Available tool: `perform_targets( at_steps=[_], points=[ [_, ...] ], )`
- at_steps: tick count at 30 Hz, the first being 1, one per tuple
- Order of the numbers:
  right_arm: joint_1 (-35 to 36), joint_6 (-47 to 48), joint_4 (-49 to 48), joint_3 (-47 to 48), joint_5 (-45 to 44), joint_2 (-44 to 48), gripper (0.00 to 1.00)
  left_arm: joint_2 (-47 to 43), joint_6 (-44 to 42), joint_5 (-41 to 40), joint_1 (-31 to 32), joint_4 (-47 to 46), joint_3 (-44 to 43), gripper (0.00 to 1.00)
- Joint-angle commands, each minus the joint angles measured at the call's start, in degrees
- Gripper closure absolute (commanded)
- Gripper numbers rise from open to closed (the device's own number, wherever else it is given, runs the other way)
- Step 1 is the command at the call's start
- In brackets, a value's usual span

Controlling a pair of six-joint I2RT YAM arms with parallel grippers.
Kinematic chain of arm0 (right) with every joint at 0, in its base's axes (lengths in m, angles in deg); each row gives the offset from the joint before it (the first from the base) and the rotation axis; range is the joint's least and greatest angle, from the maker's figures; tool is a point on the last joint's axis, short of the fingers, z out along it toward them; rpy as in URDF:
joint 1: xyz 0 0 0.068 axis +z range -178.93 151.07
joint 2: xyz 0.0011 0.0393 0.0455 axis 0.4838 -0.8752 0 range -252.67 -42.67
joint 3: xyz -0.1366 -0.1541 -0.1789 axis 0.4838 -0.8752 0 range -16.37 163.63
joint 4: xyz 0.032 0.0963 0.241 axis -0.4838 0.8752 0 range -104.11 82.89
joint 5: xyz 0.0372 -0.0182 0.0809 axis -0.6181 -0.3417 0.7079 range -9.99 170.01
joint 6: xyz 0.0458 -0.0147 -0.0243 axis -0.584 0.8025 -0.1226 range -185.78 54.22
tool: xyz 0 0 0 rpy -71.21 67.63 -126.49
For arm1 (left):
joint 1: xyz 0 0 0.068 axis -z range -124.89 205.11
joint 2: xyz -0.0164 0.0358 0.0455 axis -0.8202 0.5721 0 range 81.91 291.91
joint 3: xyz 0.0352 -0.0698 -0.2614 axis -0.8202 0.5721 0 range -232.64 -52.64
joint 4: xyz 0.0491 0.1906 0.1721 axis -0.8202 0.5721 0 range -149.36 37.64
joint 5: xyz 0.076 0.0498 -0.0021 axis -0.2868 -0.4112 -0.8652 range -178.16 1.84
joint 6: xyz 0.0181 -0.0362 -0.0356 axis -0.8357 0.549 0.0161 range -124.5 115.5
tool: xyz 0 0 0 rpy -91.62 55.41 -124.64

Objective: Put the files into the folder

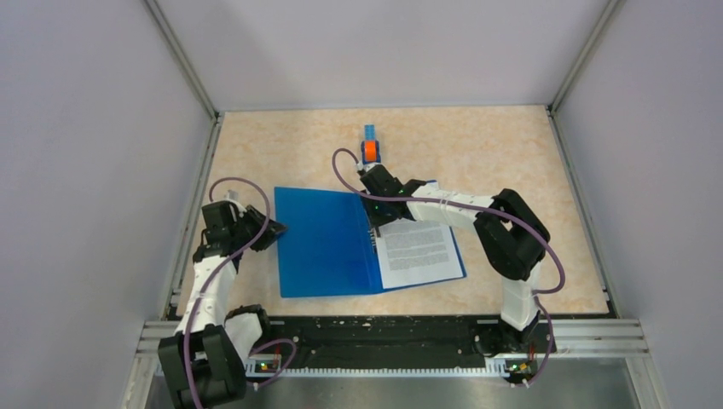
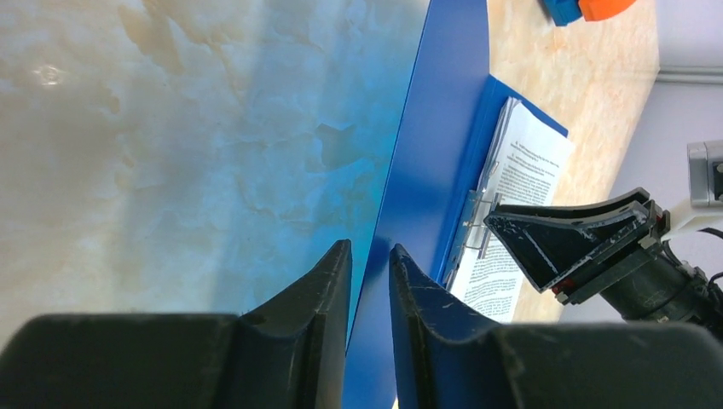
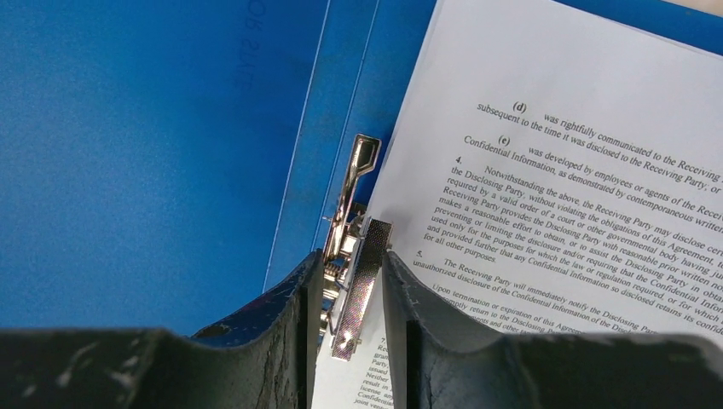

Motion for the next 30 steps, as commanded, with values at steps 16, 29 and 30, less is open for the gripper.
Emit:
perform_targets(
  at_steps=[16, 29, 30],
  points=[
    [1.1, 0.1, 1.5, 1.5, -1.8, 3.5, 0.68, -4.0, 0.8, -7.1, 7.6, 4.6, -3.0, 1.0],
    [1.4, -0.9, 1.0, -2.7, -0.1, 5.4, 0.71, -5.0, 1.6, -10.2, 8.4, 5.2, -3.4, 1.0],
    [1.5, -0.9, 1.0, -2.9, -0.1, 5.4, 0.71, -5.1, 1.7, -10.4, 8.4, 5.1, -3.4, 1.0]
  ],
)
